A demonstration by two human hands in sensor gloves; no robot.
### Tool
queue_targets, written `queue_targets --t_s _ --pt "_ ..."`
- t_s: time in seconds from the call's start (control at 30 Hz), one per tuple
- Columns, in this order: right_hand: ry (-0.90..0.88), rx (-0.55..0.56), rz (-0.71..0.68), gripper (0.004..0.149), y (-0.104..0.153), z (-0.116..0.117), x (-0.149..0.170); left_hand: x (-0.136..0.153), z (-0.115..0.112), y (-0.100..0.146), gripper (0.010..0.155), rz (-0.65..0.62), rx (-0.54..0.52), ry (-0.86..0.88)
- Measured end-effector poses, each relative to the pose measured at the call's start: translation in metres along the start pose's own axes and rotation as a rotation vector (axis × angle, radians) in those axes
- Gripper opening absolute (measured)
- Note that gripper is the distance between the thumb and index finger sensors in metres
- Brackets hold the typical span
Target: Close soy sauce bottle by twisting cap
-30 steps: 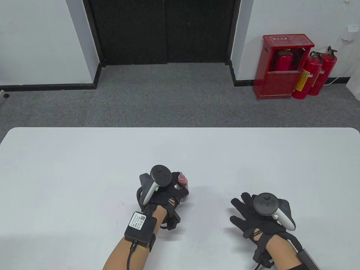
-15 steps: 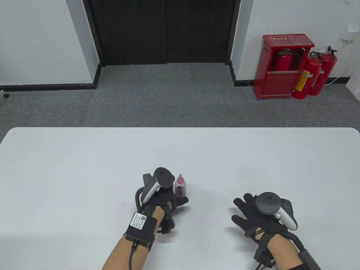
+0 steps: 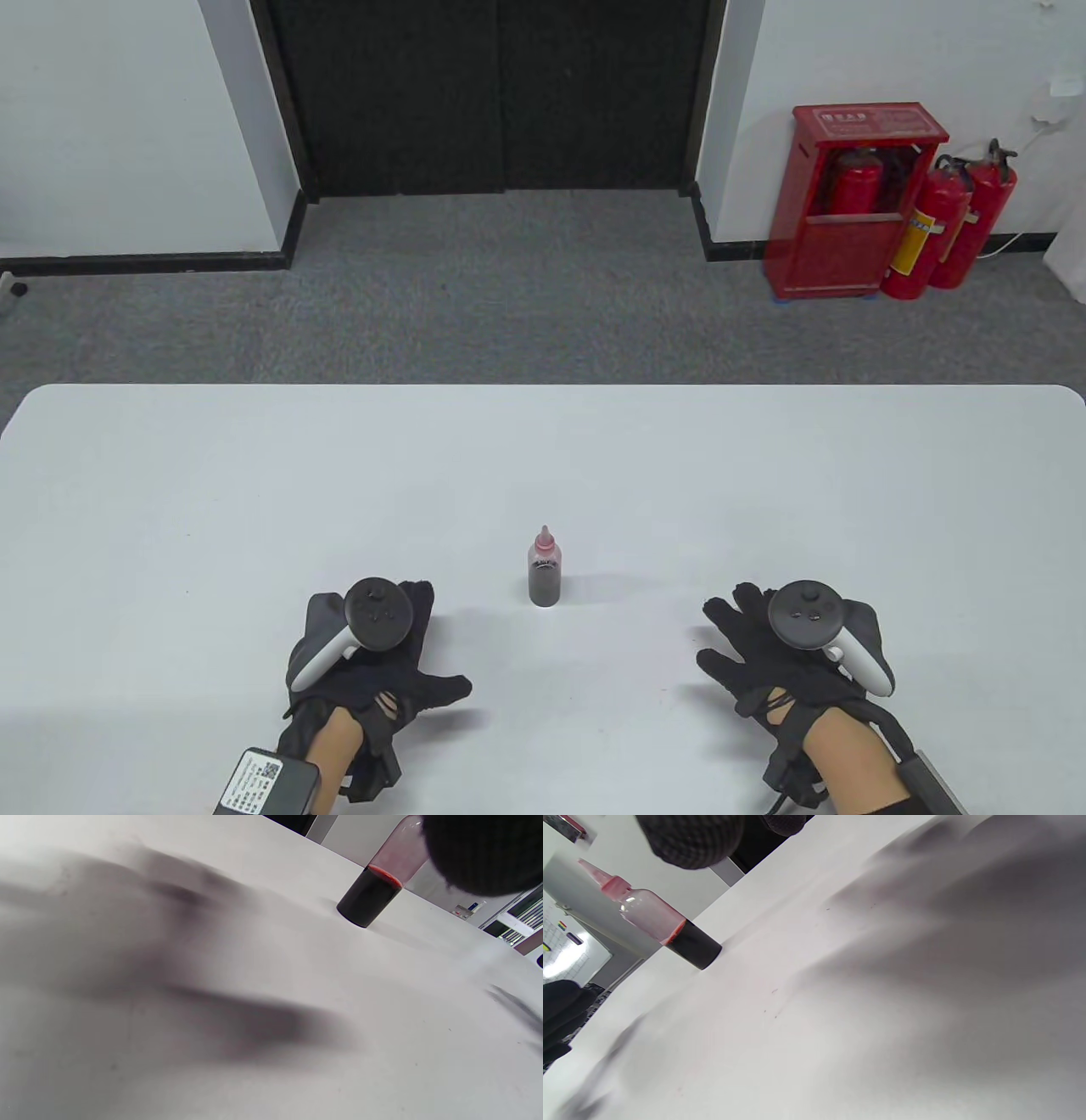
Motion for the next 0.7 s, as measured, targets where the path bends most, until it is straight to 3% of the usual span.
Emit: queue_targets --t_s 0.2,0.5,0.6,0.7 --pt "0.023 0.035 0.010 0.078 0.000 0.001 -0.002 0.009 -0.008 0.006 0.119 -0.022 0.054 -0.004" --pt "0.092 0.143 0.037 0.077 0.000 -0.002 -0.005 -0.002 -0.014 0.008 0.117 -0.059 0.062 -0.073" --pt "0.137 0.157 0.045 0.076 -0.003 0.001 -0.008 -0.001 -0.016 0.007 0.115 -0.078 -0.002 -0.053" --pt "0.165 0.157 0.047 0.076 -0.005 0.005 -0.010 0.002 -0.015 0.005 0.115 -0.062 0.002 -0.067"
Point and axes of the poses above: the tracker on the back of each hand, its own x axis roughly to the little-finger side, its own y axis roughly from the fingertips to the wrist, z = x × y, the point moved 2 cm from there along -y, roughly from the wrist to the fingertips, and after that the axes turned 8 degrees about -x, right-handed, at the moved point
